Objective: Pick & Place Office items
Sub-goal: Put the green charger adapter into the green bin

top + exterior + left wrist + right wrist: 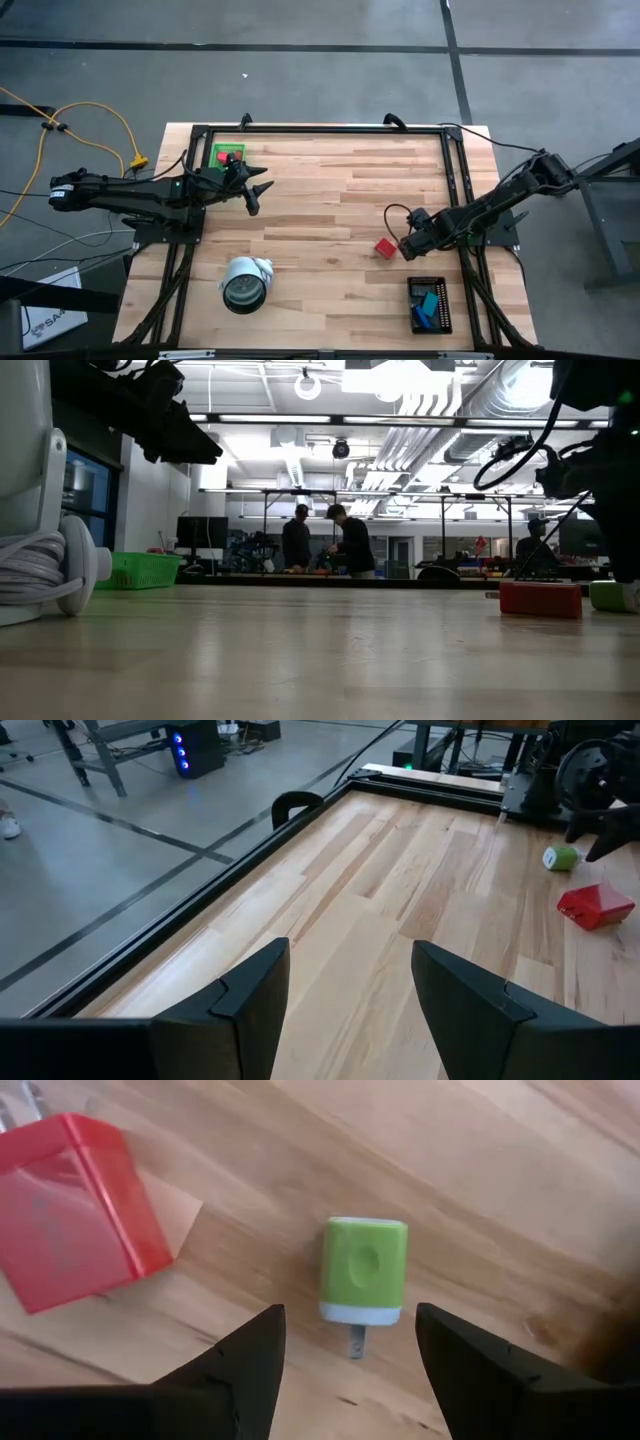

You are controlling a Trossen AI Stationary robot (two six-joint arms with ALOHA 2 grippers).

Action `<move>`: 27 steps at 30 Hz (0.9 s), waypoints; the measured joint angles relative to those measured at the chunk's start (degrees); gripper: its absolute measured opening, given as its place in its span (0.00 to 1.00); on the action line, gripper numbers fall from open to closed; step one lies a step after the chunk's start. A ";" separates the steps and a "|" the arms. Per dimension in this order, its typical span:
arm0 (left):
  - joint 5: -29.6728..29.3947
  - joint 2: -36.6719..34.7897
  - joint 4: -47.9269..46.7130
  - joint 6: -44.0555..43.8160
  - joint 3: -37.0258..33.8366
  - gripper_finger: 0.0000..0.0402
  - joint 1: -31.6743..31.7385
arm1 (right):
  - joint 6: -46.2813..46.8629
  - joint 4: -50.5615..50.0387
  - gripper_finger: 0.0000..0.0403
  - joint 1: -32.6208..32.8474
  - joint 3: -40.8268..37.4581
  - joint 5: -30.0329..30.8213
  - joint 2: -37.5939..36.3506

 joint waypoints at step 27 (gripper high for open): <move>0.00 0.00 0.00 0.00 0.00 0.51 0.00 | 0.22 9.17 0.53 -0.03 -6.41 0.32 -0.02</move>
